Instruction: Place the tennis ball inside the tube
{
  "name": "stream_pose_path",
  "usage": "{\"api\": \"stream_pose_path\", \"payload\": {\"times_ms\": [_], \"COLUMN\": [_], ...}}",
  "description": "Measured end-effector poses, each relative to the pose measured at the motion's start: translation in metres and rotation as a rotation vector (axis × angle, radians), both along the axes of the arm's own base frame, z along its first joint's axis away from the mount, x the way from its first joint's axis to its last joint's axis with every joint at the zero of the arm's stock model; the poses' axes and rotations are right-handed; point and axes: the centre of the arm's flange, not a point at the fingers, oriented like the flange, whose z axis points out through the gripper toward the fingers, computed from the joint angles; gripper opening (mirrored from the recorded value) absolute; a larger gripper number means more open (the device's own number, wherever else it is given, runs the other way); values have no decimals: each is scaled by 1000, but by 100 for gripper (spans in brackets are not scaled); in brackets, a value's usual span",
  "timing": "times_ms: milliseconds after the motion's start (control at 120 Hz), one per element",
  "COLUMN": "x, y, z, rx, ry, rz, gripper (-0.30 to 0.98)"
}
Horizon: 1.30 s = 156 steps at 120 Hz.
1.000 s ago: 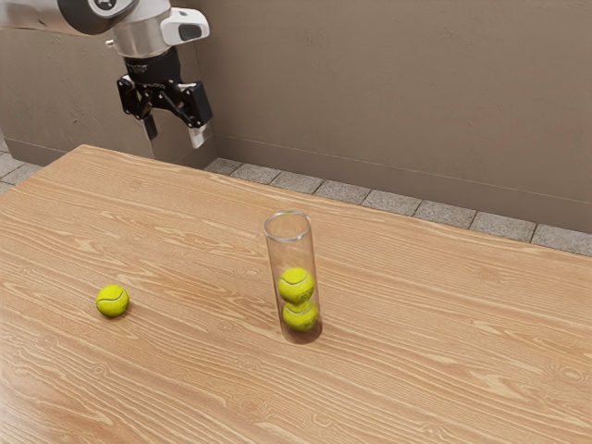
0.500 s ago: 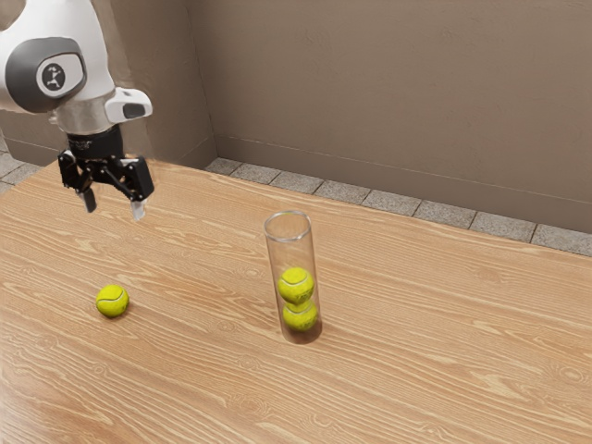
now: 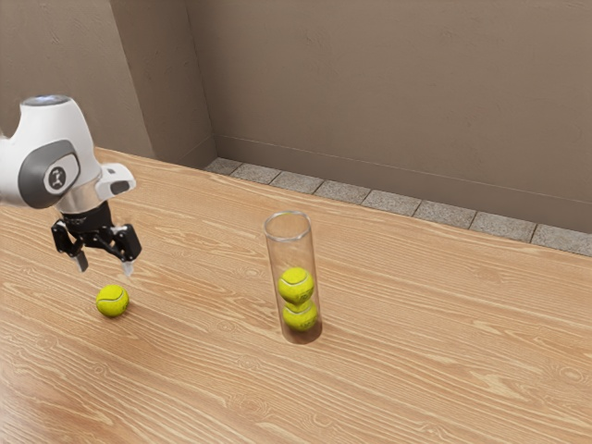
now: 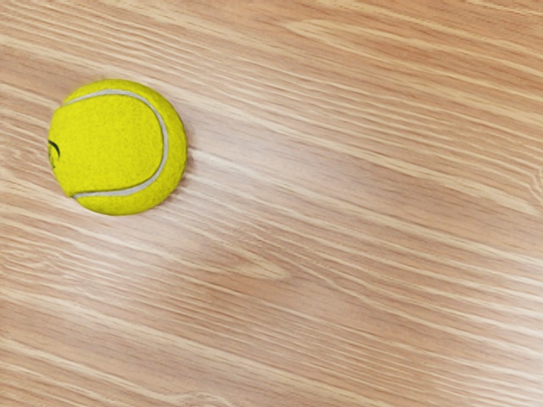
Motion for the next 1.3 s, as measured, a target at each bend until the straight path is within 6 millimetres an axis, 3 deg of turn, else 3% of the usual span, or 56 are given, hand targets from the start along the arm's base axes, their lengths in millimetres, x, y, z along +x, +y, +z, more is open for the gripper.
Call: {"api": "stream_pose_path", "payload": {"times_ms": [167, 333, 533, 692, 1300], "x": [4, 7, 21, 42, 48], "y": [27, 54, 77, 66, 91], "z": [-31, -76, -101, -110, -138], "rx": [6, -8, -10, -11, -22], "ry": [-28, -2, -10, -22, 10], "rz": [-31, -52, -83, -148, -194], "gripper": [69, 69, 69, 69, 69]}}
